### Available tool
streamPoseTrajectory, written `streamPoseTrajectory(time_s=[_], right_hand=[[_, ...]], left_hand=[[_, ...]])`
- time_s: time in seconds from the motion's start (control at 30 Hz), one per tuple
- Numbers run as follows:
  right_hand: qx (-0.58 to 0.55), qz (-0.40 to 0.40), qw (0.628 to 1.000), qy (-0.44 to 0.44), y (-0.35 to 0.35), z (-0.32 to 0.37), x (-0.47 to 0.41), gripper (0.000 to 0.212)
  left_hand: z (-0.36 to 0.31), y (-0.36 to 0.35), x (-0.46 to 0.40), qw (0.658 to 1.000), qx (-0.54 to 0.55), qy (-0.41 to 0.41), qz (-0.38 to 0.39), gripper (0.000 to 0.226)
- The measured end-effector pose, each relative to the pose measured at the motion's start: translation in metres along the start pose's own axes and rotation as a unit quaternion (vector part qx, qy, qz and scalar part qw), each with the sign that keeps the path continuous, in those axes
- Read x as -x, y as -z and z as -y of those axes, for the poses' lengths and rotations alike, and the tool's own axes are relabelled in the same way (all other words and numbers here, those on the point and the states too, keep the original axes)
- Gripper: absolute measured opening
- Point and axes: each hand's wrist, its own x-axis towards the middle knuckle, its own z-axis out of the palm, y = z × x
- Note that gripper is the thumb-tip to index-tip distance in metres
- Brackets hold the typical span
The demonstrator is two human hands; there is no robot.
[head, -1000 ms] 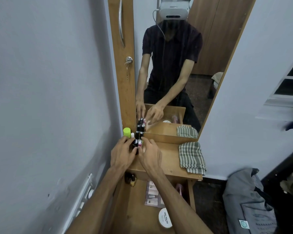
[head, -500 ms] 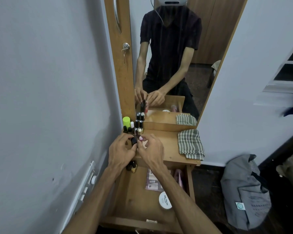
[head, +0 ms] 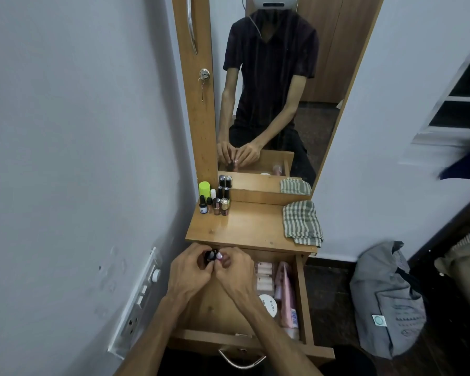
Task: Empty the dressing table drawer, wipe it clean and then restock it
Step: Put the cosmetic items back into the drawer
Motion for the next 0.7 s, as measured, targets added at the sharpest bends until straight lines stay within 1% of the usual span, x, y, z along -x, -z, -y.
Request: streamPoseTrajectory(time_s=[0.1,0.23,0.47,0.57,0.7], right_hand=[[0.022,0.040,0.999,-0.012,-0.013,-0.001,0.005,0.018],[0.065,0.063,0.996,-0.009,-0.028,-0.003,0.002,0.007],[0.095,0.076,0.993,0.006,-0.040,-0.008,-0.007,0.011],[0.100,0.077,0.992,0.011,-0.041,-0.012,-0.010,0.014],[0.100,0.083,0.991,0.011,-0.041,-0.015,-0.013,0.015]], left_hand=[[0.011,-0.003,0.003,0.998,-0.045,0.019,0.027,0.030],[0.020,-0.008,0.002,0.995,-0.085,0.021,0.039,0.029],[0.032,-0.015,-0.005,0.990,-0.127,0.005,0.055,0.027],[0.037,-0.022,-0.007,0.990,-0.125,0.014,0.070,0.026],[0.037,-0.027,-0.008,0.991,-0.111,0.023,0.072,0.025]])
